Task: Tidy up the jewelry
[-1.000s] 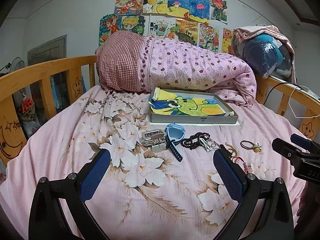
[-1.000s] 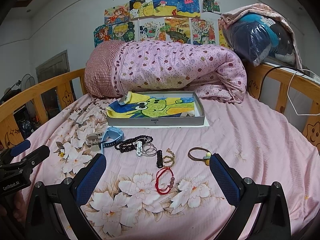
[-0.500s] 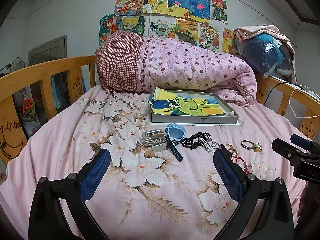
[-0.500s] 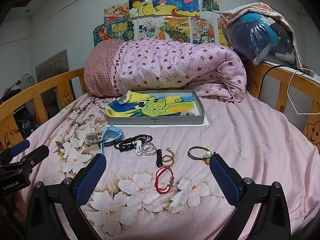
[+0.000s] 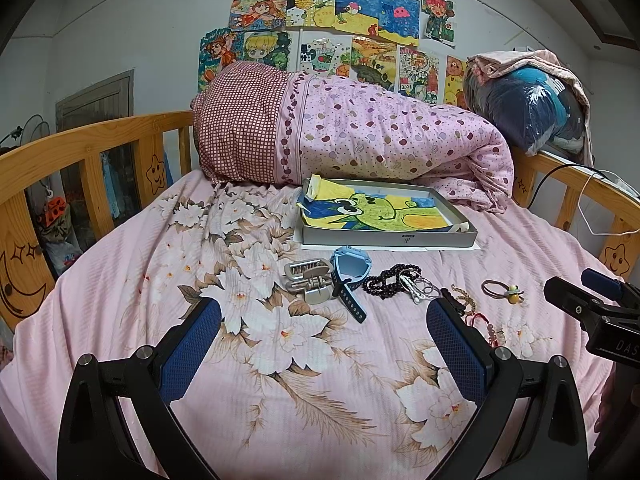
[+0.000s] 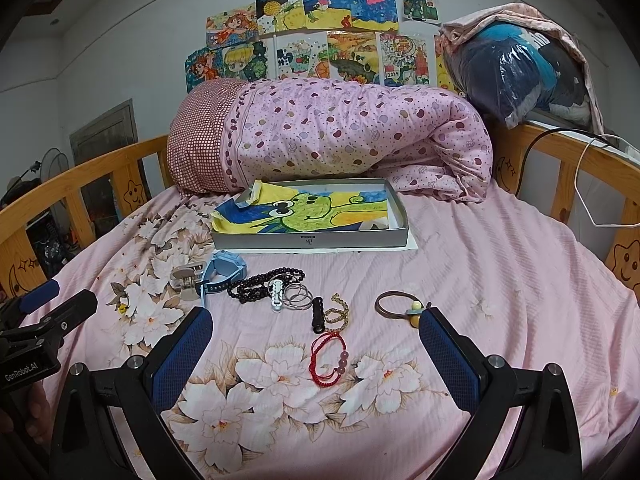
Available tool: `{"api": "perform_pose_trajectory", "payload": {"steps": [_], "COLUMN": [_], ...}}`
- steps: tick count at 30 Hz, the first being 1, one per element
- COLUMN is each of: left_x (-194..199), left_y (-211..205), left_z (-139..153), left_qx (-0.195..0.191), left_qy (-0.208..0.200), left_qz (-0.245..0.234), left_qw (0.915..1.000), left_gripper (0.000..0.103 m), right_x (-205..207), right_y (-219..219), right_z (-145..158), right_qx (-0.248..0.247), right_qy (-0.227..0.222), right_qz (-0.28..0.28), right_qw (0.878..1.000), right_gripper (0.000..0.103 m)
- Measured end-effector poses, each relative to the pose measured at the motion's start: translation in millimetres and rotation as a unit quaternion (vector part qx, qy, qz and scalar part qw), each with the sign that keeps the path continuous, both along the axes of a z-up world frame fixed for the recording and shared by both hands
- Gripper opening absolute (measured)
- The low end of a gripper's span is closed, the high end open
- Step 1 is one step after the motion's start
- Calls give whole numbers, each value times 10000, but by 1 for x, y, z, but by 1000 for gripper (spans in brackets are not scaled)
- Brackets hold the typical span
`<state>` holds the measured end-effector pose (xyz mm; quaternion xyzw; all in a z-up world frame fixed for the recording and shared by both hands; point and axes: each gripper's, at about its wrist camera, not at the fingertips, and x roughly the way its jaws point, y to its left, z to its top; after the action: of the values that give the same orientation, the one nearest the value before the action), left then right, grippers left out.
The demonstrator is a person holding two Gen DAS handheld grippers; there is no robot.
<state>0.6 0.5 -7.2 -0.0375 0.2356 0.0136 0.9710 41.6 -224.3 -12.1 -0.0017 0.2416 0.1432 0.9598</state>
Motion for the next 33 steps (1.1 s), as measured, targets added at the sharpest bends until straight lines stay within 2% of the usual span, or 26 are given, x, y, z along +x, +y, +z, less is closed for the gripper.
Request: {"api": "perform_pose_trajectory", "payload": {"steps": [17,22,28,33], "left_x": [0,4,10,17], "left_y": [0,2,4,5], "left_z": [0,-8,-15,-17], "left_qx": [0,8,-170,-429], "left_qy": [9,44,273,595], "left_qz": [-2,1,-183,-382], "left_qw": [10000,10000,9993,9966], "left_gripper": [101,101,101,101], "right_x": [1,1,21,40], "right_y": [-2,-6,-27,-60], "right_z": [-2,-4,-3,3], "right_qx": [3,-56,199,397], "right_qy": [43,126,590,883], "right_qz": [-9,-134,-397,-566], "right_qw": [10000,9998,9973,9937], "right_gripper": [103,103,103,103]}}
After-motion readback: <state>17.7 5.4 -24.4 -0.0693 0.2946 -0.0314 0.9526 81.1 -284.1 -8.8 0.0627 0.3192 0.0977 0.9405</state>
